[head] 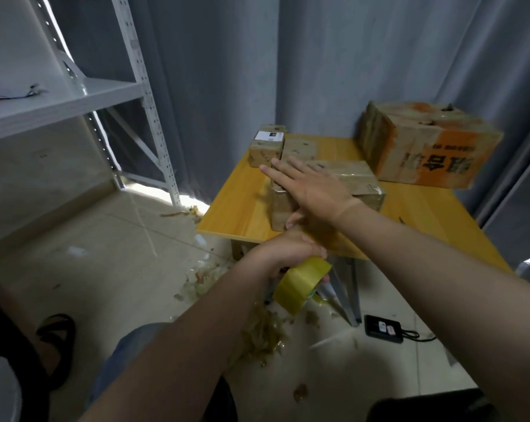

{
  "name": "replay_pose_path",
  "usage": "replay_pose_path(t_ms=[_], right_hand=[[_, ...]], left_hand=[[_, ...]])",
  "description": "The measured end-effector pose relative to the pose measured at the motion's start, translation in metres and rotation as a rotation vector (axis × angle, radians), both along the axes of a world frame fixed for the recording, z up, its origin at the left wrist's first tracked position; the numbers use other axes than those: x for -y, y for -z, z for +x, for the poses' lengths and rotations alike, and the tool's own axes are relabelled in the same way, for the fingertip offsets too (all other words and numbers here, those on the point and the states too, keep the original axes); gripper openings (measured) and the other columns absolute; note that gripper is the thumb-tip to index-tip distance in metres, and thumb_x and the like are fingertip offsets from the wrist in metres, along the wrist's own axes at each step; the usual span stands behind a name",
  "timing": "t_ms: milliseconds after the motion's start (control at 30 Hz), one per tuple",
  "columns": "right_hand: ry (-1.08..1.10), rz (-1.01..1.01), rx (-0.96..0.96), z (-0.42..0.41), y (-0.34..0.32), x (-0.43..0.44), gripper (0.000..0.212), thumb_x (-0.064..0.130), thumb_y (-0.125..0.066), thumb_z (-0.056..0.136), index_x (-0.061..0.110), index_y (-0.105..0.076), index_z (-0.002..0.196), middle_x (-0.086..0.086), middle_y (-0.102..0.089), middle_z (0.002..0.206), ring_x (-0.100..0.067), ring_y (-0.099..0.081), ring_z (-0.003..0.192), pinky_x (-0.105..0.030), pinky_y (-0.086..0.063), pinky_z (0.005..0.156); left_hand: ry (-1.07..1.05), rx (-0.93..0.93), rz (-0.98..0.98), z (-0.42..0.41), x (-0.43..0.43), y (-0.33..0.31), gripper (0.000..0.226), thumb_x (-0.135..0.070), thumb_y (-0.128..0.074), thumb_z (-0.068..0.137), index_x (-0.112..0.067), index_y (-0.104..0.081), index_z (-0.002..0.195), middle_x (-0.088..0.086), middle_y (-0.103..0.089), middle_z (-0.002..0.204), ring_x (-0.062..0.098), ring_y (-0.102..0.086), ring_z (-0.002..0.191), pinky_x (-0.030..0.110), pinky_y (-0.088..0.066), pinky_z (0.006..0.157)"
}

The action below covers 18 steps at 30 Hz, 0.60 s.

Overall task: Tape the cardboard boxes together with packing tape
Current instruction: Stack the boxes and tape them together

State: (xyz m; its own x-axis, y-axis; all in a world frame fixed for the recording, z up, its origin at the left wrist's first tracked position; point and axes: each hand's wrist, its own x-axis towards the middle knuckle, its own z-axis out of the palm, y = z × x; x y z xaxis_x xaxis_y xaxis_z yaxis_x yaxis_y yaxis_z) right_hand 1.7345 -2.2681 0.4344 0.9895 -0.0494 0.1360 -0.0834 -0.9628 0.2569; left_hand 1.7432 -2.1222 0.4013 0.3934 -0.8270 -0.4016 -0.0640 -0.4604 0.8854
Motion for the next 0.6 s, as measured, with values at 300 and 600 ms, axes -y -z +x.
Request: replay_pose_path(t_ms=[300, 600], right_hand=[[0.038, 0.592, 0.573, -0.030, -0.020, -0.001, 0.037, 0.038, -0.058, 0.104, 0.023, -0.062, 0.137, 0.000, -0.064, 0.138, -0.025, -0.041, 0.133, -0.046, -0.036, 0.113], [0.020, 1.149, 0.369, -0.094, -0.043, -0.004, 0.037, 0.067, -0.078, 0.074, 0.033, -0.081, 0.088, 0.010, -0.078, 0.084, -0.005, -0.069, 0.078, -0.031, -0.056, 0.074]], left_hand=[[-0.073, -0.099, -0.140, -0.011, -0.027, -0.018, 0.029, -0.027, -0.076, 0.095, -0.011, -0.069, 0.118, 0.013, -0.080, 0.095, 0.020, -0.077, 0.080, 0.032, -0.057, 0.070], [-0.210, 0.153, -0.367, -0.026, -0.035, -0.051, 0.034, -0.021, -0.080, 0.091, -0.025, -0.062, 0.120, 0.023, -0.075, 0.114, 0.036, -0.071, 0.112, 0.041, -0.055, 0.092]])
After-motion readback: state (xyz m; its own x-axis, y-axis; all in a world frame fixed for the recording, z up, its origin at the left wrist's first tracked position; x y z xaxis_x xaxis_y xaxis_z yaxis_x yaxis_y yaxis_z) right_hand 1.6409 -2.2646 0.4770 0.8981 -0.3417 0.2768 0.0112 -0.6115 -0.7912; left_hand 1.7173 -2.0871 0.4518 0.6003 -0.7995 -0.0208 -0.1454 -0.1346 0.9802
